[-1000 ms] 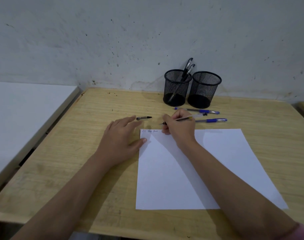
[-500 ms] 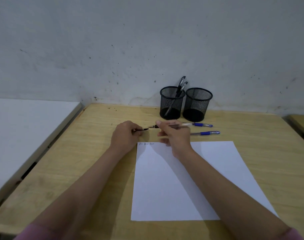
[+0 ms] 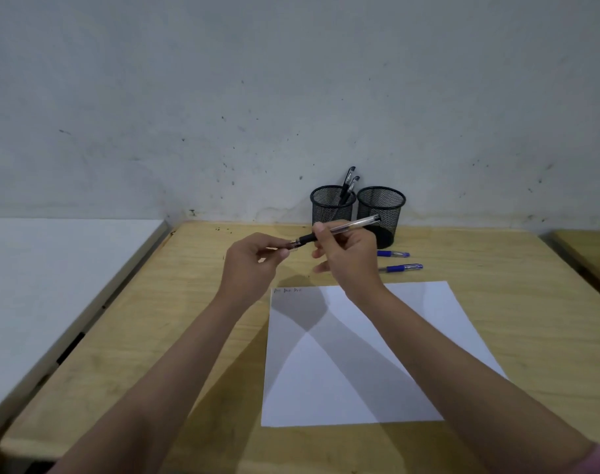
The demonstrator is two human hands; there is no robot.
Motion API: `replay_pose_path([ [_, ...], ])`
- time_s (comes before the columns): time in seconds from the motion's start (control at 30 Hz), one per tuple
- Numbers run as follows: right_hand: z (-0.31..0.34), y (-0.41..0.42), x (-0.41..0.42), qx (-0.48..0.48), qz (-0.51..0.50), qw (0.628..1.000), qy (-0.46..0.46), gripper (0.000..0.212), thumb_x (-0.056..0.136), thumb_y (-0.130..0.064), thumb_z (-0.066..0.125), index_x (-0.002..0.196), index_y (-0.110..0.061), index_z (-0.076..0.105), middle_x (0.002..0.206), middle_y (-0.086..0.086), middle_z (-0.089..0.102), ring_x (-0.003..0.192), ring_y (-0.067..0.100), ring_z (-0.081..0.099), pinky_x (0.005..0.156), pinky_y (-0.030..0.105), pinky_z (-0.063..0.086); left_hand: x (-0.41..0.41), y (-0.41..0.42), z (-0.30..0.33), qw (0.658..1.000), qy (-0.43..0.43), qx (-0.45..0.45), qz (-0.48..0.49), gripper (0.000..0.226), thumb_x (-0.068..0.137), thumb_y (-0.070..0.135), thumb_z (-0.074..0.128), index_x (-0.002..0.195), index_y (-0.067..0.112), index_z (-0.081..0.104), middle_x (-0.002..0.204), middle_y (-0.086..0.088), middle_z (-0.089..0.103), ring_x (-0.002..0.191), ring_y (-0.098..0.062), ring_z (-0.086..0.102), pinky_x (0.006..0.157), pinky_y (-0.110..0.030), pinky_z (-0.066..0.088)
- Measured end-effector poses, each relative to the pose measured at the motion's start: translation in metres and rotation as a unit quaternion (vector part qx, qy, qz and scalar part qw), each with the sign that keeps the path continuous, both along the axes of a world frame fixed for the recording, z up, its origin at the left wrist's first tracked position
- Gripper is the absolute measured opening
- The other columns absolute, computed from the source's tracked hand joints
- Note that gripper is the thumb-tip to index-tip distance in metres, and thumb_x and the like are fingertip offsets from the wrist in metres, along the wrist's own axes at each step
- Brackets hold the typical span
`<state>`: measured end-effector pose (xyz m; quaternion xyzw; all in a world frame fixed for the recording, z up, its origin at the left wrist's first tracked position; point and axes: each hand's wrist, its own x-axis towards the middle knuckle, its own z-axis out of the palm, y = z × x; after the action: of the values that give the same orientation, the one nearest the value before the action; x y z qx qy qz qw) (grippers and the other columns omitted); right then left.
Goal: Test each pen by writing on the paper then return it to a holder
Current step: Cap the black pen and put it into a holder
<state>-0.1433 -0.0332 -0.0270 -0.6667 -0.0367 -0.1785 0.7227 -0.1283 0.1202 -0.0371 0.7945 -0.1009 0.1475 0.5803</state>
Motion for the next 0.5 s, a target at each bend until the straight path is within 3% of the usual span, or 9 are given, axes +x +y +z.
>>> replay_pose_path([
  [0.13, 0.008, -0.002, -0.008, 0.002, 0.003, 1.000, -0.019, 0.010, 0.089, -0.016, 0.063, 0.085, -0.007, 0.067, 0.065, 0.006, 0.061, 0.053, 0.010, 0.060, 0.041, 0.026, 0.052, -0.009, -0.003, 0.006, 0.999, 0.009, -0.042, -0.001, 0.025, 0.078, 0.004, 0.069, 0.073, 0.029, 0.069, 0.079, 0.001, 0.071, 0.072, -0.017, 0.062, 0.073, -0.034, 0.048],
  [0.27, 0.014, -0.006, -0.016, 0.019, -0.024, 0.999, -0.041, 0.012, 0.089, -0.016, 0.062, 0.078, -0.014, 0.066, 0.062, 0.007, 0.059, 0.049, 0.007, 0.058, 0.040, 0.025, 0.052, -0.016, -0.005, 0.014, 0.999, 0.003, -0.045, -0.002, 0.024, 0.079, 0.005, 0.069, 0.074, 0.029, 0.070, 0.081, 0.003, 0.072, 0.077, -0.030, 0.063, 0.077, -0.039, 0.051],
  [0.5, 0.019, -0.011, -0.022, 0.031, -0.065, 0.995, -0.062, 0.013, 0.089, -0.016, 0.063, 0.077, -0.012, 0.065, 0.058, 0.004, 0.057, 0.048, 0.010, 0.055, 0.039, 0.024, 0.050, -0.025, -0.009, 0.020, 0.999, -0.002, -0.043, -0.008, 0.021, 0.081, 0.005, 0.067, 0.077, 0.026, 0.069, 0.082, 0.006, 0.071, 0.073, -0.011, 0.061, 0.071, -0.021, 0.047],
])
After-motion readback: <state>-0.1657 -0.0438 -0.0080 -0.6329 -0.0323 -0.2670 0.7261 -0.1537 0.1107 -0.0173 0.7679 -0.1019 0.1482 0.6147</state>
